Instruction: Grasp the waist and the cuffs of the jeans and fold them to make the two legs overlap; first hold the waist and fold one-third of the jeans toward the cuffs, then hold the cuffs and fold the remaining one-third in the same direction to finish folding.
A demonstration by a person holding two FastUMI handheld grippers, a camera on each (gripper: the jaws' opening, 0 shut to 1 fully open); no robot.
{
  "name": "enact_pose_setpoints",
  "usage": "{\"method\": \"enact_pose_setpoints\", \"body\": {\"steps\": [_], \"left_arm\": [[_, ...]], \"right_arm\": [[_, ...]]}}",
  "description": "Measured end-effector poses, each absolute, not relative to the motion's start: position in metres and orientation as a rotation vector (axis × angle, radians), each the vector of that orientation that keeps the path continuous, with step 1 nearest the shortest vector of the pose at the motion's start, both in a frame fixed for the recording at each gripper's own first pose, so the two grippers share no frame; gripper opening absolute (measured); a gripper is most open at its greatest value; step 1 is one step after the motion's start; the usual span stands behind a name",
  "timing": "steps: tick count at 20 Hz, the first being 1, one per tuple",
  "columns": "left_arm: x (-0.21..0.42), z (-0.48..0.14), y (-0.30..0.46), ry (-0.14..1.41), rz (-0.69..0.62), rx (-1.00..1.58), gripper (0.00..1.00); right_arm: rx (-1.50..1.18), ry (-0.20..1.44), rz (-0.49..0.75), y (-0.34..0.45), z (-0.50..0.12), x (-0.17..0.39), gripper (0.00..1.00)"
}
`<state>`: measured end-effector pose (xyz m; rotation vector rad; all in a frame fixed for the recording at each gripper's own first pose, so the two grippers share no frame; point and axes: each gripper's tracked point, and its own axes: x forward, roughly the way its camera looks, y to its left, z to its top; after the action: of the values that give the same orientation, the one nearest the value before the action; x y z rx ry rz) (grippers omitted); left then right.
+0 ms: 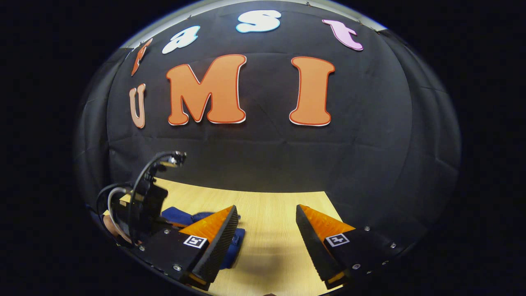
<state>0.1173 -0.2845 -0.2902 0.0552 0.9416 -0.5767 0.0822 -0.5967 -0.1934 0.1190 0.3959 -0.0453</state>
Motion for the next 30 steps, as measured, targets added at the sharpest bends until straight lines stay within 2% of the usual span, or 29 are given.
{"method": "enact_pose_setpoints", "body": {"steps": [2,4,6,8,12,15,20,26,28,29,30], "left_arm": [[0.114,-0.274,-0.288,0.865,-0.618,0.126,0.36],[0.121,-0.243,-0.286,0.762,-0.629,0.150,0.70],[0.135,-0.208,-0.274,0.632,-0.595,0.169,0.83],[0.144,-0.175,-0.254,0.531,-0.547,0.178,0.82],[0.153,-0.116,-0.188,0.371,-0.387,0.117,0.90],[0.153,-0.079,-0.141,0.237,-0.289,0.071,0.92],[0.123,-0.026,-0.075,0.059,-0.153,0.054,0.92],[0.112,0.013,-0.022,-0.051,-0.134,0.012,0.94],[0.104,0.022,-0.013,-0.065,-0.138,0.007,0.92],[0.100,0.026,-0.011,-0.076,-0.147,0.004,0.92],[0.101,0.029,-0.008,-0.079,-0.145,0.002,0.94]], "right_arm": [[0.128,0.394,-0.050,-0.600,-0.195,0.085,0.89],[0.130,0.385,-0.051,-0.598,-0.192,0.088,0.89],[0.118,0.357,-0.047,-0.593,-0.186,0.094,0.90],[0.092,0.331,-0.042,-0.585,-0.179,0.100,0.90],[0.066,0.255,-0.018,-0.562,-0.155,0.111,0.89],[0.052,0.168,0.000,-0.542,-0.130,0.117,0.90],[0.028,0.063,0.014,-0.512,-0.099,0.121,0.90],[-0.007,0.003,0.023,-0.464,-0.067,0.100,0.90],[-0.037,-0.024,0.038,-0.446,-0.057,0.096,0.90],[-0.047,-0.026,0.047,-0.437,-0.054,0.094,0.96],[-0.047,-0.030,0.055,-0.428,-0.051,0.092,0.91]]}}
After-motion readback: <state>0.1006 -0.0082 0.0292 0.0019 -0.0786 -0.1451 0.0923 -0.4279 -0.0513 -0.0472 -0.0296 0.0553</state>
